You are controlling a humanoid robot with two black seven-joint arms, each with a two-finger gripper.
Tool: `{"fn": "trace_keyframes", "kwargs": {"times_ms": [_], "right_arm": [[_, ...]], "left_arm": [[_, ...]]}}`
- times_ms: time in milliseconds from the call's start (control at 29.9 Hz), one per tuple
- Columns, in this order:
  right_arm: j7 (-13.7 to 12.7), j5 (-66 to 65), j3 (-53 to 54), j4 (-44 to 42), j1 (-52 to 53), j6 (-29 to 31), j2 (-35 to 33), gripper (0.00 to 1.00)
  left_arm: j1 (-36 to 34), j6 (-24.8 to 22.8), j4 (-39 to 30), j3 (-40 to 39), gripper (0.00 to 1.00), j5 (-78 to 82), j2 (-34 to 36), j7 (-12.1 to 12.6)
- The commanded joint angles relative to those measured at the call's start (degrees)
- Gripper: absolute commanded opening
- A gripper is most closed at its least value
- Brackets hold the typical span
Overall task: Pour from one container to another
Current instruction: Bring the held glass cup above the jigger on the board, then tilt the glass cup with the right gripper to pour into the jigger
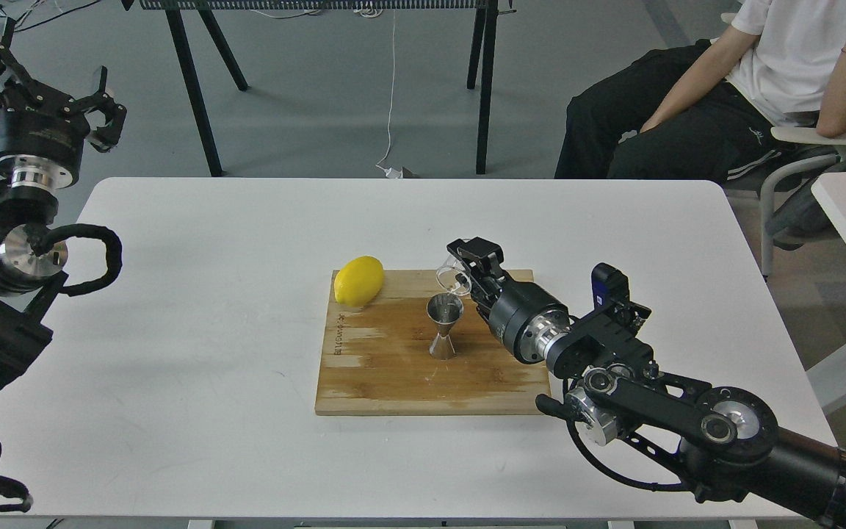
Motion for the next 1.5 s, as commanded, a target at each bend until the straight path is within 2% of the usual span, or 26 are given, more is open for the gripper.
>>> {"fn": "trace_keyframes", "kwargs": {"times_ms": [0, 234, 568, 702, 903, 1103, 1237, 1471], "right_arm": [[1.42, -2.07, -2.08, -0.65, 0.04, -0.56, -0.05, 0.28], [3.53, -5.68, -4.10, -1.18, 0.04, -0.56, -0.13, 0.28], [5.20, -10.33, -6.48, -1.35, 0.04, -0.56, -1.28, 0.28], [10.56, -14.20, -7.79, -3.11, 0.04, -0.56, -1.72, 0.28], [15.04, -17.28, -9.91, -5.57, 0.21, -0.56, -1.63, 0.28], [15.49, -17.81, -9.91, -5.75, 0.30, -0.56, -1.72, 0.28], [17.16, -19.83, -9.91, -6.01, 0.21, -0.56, -2.77, 0.28], [17.34, -19.92, -9.91, -6.28, -0.84, -0.56, -3.48, 0.28]], "left_arm": [[0.00, 0.01, 0.00, 0.00, 1.00, 0.01, 0.02, 0.00], [0.00, 0.10, 0.00, 0.00, 1.00, 0.01, 0.02, 0.00], [0.00, 0.01, 0.00, 0.00, 1.00, 0.01, 0.28, 0.00], [0.00, 0.01, 0.00, 0.00, 1.00, 0.01, 0.28, 0.00], [0.09, 0.10, 0.00, 0.00, 1.00, 0.01, 0.28, -0.09], [0.09, 0.10, 0.00, -0.09, 1.00, 0.01, 0.37, 0.00], [0.09, 0.10, 0.00, -0.09, 1.00, -0.08, 0.46, 0.00], [0.09, 0.19, 0.00, -0.09, 1.00, 0.01, 0.37, 0.00]]}}
